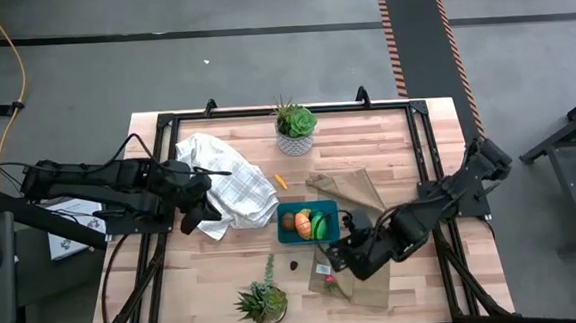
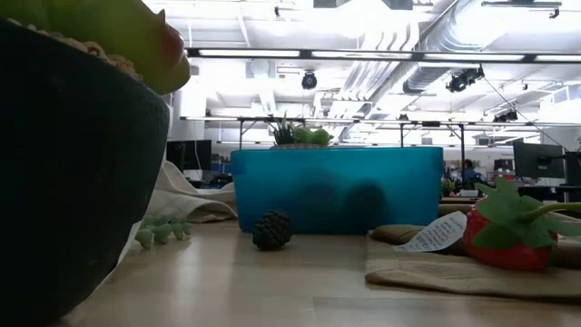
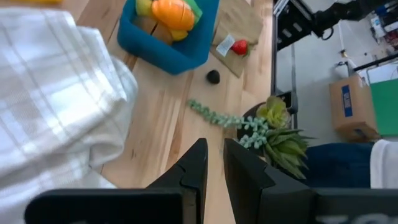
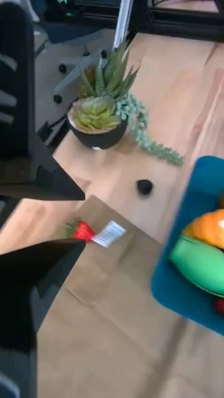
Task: Pick and placing Produce into tupperware
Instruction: Put the red strawberry into the blue bin
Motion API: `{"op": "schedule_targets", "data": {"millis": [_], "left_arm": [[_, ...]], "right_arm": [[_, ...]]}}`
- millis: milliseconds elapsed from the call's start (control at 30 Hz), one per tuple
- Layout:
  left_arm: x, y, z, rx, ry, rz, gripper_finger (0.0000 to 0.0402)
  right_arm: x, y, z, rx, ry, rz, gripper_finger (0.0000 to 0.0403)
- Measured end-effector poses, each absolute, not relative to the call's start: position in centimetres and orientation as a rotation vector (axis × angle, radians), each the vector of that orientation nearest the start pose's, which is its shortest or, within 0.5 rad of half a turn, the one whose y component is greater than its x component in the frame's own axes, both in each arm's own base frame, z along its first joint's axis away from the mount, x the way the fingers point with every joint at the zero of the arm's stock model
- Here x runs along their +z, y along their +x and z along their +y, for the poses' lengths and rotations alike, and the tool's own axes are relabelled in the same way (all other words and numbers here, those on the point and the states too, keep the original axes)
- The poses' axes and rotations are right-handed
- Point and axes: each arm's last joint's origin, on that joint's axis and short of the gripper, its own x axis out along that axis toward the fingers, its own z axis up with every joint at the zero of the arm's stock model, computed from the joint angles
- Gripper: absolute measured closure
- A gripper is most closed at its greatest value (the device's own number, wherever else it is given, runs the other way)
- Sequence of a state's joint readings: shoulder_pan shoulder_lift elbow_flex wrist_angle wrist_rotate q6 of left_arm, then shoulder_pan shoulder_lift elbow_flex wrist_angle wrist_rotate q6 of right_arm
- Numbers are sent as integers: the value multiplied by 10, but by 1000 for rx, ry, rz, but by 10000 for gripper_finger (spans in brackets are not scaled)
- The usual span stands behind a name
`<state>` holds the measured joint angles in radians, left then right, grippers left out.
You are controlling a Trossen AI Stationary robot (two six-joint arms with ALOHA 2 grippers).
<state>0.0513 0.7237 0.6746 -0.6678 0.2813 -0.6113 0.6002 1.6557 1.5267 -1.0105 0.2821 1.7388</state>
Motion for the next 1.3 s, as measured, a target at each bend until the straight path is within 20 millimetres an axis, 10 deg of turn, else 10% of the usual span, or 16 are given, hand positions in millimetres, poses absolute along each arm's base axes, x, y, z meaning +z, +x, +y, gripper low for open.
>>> {"op": "schedule_targets", "data": {"millis": [633,1300], "left_arm": [[262,139,-22,-92,-682,831,360],[257,132,-34,-159,-511,896,360]], "right_arm": [[259,322,243,-658,1149,1198,285],[240,351,213,-828,1261,1163,213]]}}
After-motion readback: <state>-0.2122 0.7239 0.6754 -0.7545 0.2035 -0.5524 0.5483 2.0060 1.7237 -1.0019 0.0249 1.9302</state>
